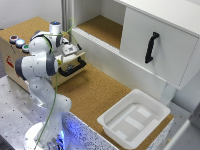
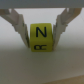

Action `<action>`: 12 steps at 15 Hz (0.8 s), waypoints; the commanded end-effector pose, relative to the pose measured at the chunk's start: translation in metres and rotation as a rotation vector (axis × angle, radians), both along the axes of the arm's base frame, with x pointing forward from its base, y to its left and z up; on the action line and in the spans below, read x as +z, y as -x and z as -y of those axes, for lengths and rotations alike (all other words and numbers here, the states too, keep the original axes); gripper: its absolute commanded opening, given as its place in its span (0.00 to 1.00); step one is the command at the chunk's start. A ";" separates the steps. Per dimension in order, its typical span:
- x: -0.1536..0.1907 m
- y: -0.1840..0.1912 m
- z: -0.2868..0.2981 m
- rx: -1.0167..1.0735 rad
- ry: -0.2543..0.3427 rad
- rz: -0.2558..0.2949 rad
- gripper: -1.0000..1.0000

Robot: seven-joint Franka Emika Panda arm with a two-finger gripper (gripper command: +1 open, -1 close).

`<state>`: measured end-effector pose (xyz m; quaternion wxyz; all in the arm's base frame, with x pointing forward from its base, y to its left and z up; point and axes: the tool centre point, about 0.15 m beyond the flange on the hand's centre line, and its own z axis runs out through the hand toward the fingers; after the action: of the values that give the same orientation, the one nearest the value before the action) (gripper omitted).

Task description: Put the yellow block on top of the drawer

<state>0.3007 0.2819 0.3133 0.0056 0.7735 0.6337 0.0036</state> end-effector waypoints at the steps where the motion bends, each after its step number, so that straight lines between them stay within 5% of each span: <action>1: 0.018 0.004 0.006 -0.008 0.029 0.068 0.00; 5: 0.106 -0.020 -0.030 0.119 0.124 0.180 0.00; 12: 0.173 -0.072 -0.102 0.307 0.113 0.240 0.00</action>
<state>0.3320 0.3261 0.4411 0.0823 0.7017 0.6993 0.1087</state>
